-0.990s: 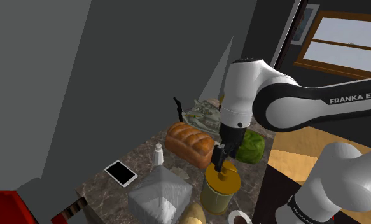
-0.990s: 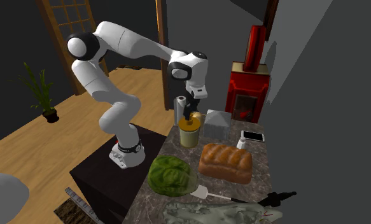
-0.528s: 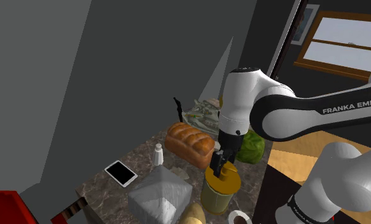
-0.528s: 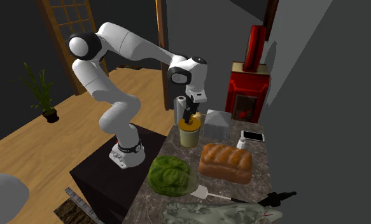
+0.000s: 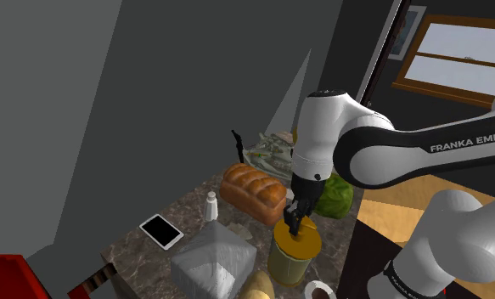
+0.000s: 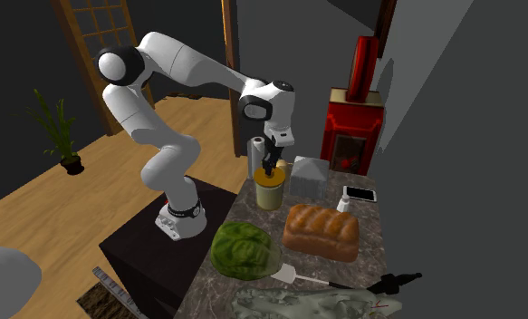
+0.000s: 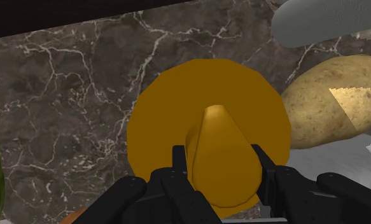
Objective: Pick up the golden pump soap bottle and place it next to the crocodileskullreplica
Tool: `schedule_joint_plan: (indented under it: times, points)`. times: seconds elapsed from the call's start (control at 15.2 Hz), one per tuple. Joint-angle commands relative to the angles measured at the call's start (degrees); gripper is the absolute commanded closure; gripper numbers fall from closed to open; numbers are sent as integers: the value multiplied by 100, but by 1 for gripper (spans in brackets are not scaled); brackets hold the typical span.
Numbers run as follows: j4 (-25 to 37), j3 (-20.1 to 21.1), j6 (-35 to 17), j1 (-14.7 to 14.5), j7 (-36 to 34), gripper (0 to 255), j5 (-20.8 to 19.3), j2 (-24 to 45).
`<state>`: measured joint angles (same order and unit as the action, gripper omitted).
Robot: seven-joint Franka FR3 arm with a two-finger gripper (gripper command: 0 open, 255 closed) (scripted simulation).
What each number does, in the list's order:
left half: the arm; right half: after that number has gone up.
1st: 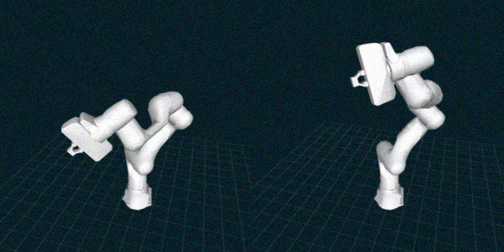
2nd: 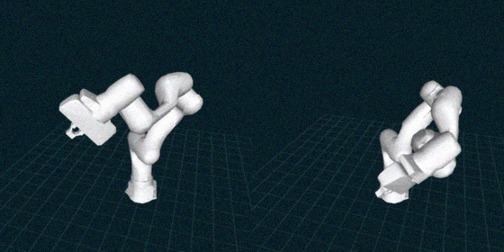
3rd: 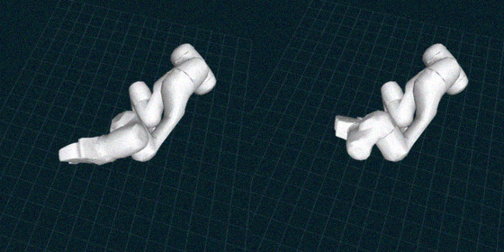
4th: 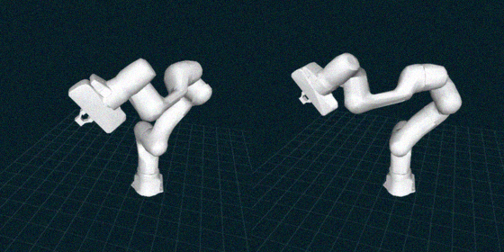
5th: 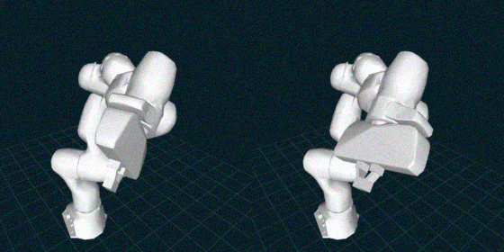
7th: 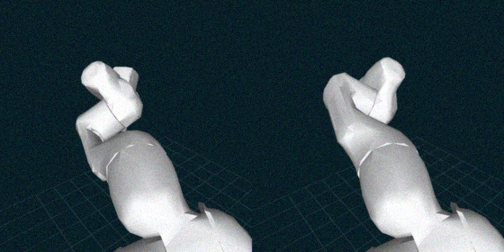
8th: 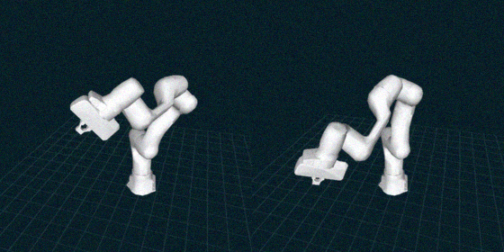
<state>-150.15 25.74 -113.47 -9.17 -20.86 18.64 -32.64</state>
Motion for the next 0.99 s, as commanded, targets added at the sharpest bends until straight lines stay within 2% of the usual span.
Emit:
schedule_joint_plan:
  times: [0.0,0.33,0.92]
  points:
    - [0,0,0,0,0,255,0,0]
    - [0,0,-1,0,0,255,0,0]
    - [520,-183,775,20,-38,255,-118,-258]
